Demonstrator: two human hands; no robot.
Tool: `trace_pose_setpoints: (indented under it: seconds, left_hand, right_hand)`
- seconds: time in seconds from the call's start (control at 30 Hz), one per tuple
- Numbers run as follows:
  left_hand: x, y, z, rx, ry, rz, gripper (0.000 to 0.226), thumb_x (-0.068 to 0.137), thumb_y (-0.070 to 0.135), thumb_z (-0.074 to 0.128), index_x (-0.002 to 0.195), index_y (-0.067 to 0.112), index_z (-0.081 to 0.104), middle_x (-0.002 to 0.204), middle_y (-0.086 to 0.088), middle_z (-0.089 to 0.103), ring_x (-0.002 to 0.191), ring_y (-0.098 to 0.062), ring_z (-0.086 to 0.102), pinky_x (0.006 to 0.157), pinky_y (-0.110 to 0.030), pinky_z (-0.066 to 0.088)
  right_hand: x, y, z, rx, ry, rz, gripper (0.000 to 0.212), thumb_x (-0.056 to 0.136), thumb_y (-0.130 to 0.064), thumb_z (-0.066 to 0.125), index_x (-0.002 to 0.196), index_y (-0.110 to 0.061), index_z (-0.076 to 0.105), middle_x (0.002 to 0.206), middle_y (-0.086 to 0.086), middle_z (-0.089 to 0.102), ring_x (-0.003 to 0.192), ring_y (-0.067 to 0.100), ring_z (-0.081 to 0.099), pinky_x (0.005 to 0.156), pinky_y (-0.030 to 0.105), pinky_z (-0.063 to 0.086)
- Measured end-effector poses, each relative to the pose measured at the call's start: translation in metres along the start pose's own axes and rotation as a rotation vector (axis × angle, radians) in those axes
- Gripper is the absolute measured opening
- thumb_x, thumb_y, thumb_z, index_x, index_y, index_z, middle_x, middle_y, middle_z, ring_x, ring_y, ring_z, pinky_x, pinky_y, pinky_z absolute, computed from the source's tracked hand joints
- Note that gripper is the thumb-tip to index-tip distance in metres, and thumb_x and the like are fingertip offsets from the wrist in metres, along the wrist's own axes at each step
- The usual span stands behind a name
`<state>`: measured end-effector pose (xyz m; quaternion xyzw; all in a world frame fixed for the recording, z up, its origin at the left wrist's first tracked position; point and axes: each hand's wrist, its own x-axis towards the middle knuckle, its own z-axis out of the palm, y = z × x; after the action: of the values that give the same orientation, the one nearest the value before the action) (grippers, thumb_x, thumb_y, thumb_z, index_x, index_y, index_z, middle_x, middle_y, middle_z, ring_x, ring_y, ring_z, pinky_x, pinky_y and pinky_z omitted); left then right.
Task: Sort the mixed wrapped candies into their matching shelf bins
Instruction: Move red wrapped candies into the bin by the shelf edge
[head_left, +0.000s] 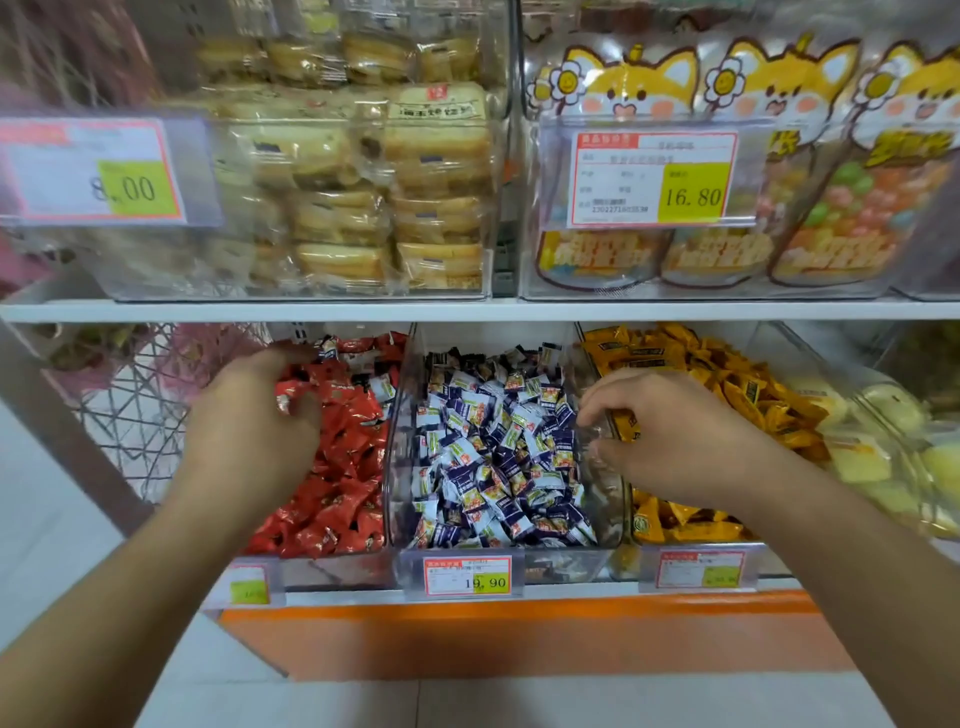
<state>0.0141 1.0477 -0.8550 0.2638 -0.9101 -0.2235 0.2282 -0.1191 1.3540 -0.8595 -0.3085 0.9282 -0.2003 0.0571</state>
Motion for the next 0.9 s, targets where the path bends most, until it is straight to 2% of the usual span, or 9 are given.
trace_pose_setpoints:
  seconds: [0.13, 0.23, 0.27, 0.33, 0.4, 0.5, 0.63, 0.73, 0.9]
  left_hand:
    - [-0.018, 0.03, 0.015, -0.038, -0.121, 0.328, 0.032, 0.093, 0.018, 0.07, 0.122, 0.033, 0.068, 0.118, 0.017, 0.056, 0.102, -0.001, 0.055, 0.096, -0.019, 0.041]
    - [-0.025, 0.059, 0.043, -0.022, -0.395, 0.553, 0.03, 0.094, 0.025, 0.072, 0.122, 0.038, 0.067, 0.119, 0.023, 0.058, 0.097, 0.011, 0.052, 0.089, -0.001, 0.034]
    - [-0.026, 0.067, 0.055, -0.004, -0.477, 0.612, 0.031, 0.094, 0.027, 0.072, 0.123, 0.037, 0.067, 0.122, 0.021, 0.058, 0.102, 0.008, 0.052, 0.092, -0.003, 0.035]
    - [-0.026, 0.077, 0.081, 0.04, -0.632, 0.677, 0.035, 0.093, 0.03, 0.074, 0.127, 0.035, 0.067, 0.127, 0.016, 0.058, 0.114, -0.003, 0.054, 0.104, -0.022, 0.043]
    - [-0.023, 0.078, 0.103, 0.146, -0.794, 0.729, 0.045, 0.088, 0.036, 0.079, 0.13, 0.036, 0.066, 0.131, 0.012, 0.062, 0.119, -0.011, 0.057, 0.105, -0.034, 0.047]
    - [-0.013, 0.074, 0.12, 0.252, -0.922, 0.784, 0.043, 0.084, 0.04, 0.081, 0.125, 0.039, 0.069, 0.13, 0.015, 0.067, 0.118, -0.008, 0.061, 0.105, -0.033, 0.048]
    - [-0.003, 0.077, 0.124, 0.347, -0.902, 0.81, 0.032, 0.088, 0.028, 0.077, 0.118, 0.035, 0.071, 0.127, 0.016, 0.065, 0.113, -0.006, 0.061, 0.102, -0.03, 0.05]
    - [0.003, 0.079, 0.123, 0.36, -0.84, 0.77, 0.029, 0.09, 0.029, 0.076, 0.118, 0.03, 0.072, 0.12, 0.014, 0.07, 0.107, -0.007, 0.065, 0.097, -0.029, 0.053]
    - [0.021, 0.079, 0.115, 0.374, -0.6, 0.67, 0.011, 0.09, 0.02, 0.073, 0.1, 0.022, 0.068, 0.095, 0.001, 0.07, 0.088, -0.018, 0.067, 0.076, -0.033, 0.056]
  right_hand:
    - [0.001, 0.0, 0.001, 0.002, 0.002, 0.017, 0.015, 0.09, -0.026, 0.075, 0.102, -0.036, 0.073, 0.125, -0.022, 0.058, 0.127, 0.008, 0.052, 0.113, 0.036, 0.044]
    - [0.0, 0.0, 0.001, 0.004, 0.007, 0.01, 0.015, 0.091, -0.025, 0.075, 0.103, -0.034, 0.073, 0.123, -0.02, 0.059, 0.124, 0.007, 0.054, 0.111, 0.035, 0.046]
    - [0.0, 0.001, 0.002, 0.003, 0.013, 0.003, 0.015, 0.091, -0.024, 0.075, 0.103, -0.034, 0.073, 0.122, -0.019, 0.059, 0.122, 0.008, 0.054, 0.11, 0.034, 0.046]
    - [0.001, 0.001, 0.002, -0.002, 0.021, -0.004, 0.014, 0.092, -0.022, 0.073, 0.103, -0.032, 0.074, 0.121, -0.018, 0.059, 0.12, 0.008, 0.055, 0.108, 0.032, 0.047]
    - [0.001, 0.0, 0.002, -0.011, 0.017, 0.0, 0.013, 0.094, -0.022, 0.071, 0.103, -0.03, 0.073, 0.122, -0.017, 0.058, 0.12, 0.008, 0.053, 0.105, 0.027, 0.045]
    - [0.002, 0.001, 0.001, -0.002, 0.002, 0.0, 0.011, 0.095, -0.023, 0.07, 0.103, -0.029, 0.072, 0.126, -0.016, 0.058, 0.124, 0.009, 0.051, 0.102, 0.023, 0.041]
    - [0.001, 0.005, 0.002, -0.012, -0.001, -0.021, 0.011, 0.097, -0.02, 0.068, 0.106, -0.024, 0.073, 0.126, -0.011, 0.059, 0.122, 0.01, 0.049, 0.096, 0.023, 0.038]
    - [0.001, 0.008, 0.003, 0.026, 0.007, -0.033, 0.01, 0.096, -0.019, 0.068, 0.104, -0.024, 0.073, 0.124, -0.008, 0.059, 0.119, 0.011, 0.052, 0.098, 0.029, 0.047]
    - [0.002, 0.008, 0.004, 0.028, 0.004, -0.034, 0.01, 0.096, -0.021, 0.068, 0.105, -0.023, 0.073, 0.127, -0.004, 0.06, 0.122, 0.018, 0.056, 0.1, 0.041, 0.054]
